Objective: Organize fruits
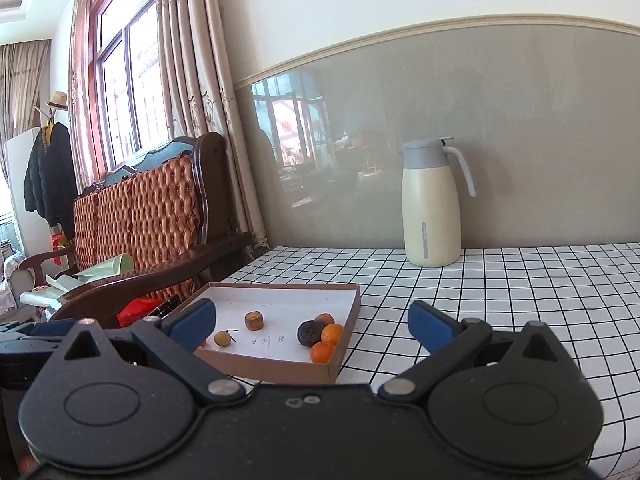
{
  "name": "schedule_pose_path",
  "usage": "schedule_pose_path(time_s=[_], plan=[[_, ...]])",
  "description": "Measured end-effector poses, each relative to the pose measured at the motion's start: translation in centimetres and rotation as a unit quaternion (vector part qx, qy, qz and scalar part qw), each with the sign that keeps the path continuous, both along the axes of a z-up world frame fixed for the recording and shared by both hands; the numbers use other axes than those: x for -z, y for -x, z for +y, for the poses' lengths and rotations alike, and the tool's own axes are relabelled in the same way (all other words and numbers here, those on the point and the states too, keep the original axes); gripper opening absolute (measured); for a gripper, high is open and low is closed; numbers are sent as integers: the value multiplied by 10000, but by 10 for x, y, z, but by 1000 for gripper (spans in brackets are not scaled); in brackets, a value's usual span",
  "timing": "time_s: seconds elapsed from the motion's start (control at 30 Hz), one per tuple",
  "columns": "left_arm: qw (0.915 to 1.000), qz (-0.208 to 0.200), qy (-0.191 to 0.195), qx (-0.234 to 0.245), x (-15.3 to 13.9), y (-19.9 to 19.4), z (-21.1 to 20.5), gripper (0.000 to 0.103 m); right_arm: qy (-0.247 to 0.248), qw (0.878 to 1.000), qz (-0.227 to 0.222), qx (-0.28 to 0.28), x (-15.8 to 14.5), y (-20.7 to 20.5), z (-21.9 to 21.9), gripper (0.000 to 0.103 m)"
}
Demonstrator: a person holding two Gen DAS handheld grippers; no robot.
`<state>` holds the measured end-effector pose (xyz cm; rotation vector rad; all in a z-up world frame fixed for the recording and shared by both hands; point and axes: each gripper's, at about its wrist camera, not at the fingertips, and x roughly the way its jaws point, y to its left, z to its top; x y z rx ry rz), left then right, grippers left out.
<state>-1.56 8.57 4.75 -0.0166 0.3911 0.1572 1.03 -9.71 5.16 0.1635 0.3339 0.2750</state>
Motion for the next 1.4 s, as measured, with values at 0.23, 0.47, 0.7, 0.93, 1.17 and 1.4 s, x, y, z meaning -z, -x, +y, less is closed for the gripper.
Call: schedule_pose_path(time_s=[0.23,0.47,0.7,0.93,1.17,1.4], plan=[[9997,-188,-4,139,-13,24,-7,103,-13,10000,-92,30,-5,8,3,97],[9998,-165,30,-83,-19,15,1,103,-44,10000,-6,12,2,3,7,97],[9998,-96,87,-181,-14,6,5,103,-36,10000,-23,6,2,2,10,97],[9999,-84,45,-144,-11,4,3,103,-41,10000,-21,11,3,1,11,97],[9998,-104,56,-137,-9,3,3,103,-23,10000,-10,-3,3,1,13,97],[9999,-91,104,-77,-7,2,4,103,-31,10000,12,-21,4,-1,13,97]])
